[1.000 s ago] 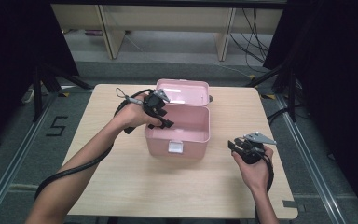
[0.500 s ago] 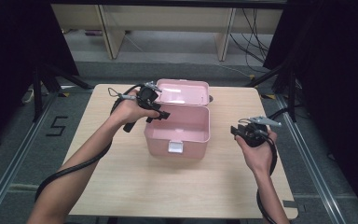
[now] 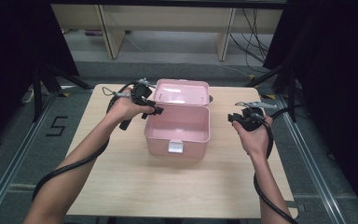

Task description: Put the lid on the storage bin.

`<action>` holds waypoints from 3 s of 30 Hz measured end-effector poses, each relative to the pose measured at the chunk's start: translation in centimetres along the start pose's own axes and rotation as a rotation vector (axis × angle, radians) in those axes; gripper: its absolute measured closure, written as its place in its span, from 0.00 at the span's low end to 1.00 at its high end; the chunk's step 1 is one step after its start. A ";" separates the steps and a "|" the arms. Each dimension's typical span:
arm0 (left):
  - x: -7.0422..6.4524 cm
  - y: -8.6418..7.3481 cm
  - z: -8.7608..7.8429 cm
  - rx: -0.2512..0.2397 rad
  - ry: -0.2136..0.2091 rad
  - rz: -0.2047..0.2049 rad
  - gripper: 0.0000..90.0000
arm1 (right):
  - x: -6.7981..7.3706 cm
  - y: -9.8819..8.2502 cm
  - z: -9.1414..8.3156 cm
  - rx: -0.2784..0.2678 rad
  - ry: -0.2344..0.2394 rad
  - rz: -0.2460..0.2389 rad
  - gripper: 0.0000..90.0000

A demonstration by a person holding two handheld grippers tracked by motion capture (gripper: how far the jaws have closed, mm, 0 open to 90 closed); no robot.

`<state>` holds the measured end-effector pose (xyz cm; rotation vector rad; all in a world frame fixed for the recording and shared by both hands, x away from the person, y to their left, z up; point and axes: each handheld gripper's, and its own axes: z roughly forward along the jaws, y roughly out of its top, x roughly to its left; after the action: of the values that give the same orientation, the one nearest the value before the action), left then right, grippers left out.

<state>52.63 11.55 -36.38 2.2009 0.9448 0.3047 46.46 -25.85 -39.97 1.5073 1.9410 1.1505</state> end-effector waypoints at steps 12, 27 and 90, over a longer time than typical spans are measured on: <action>1.0 0.3 0.0 0.003 0.056 -0.041 0.82 | 0.0 2.1 2.1 0.068 -0.011 0.023 1.00; 2.9 0.8 1.4 -0.026 0.123 -0.141 0.90 | 0.0 4.7 5.1 0.128 -0.013 0.039 0.91; 6.6 2.6 5.9 -0.043 0.173 -0.383 0.75 | 2.5 9.3 11.5 0.288 -0.034 0.100 0.86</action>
<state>61.41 11.87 -39.21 1.9251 1.4135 0.3326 59.61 -18.85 -38.53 1.7750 2.0989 0.9065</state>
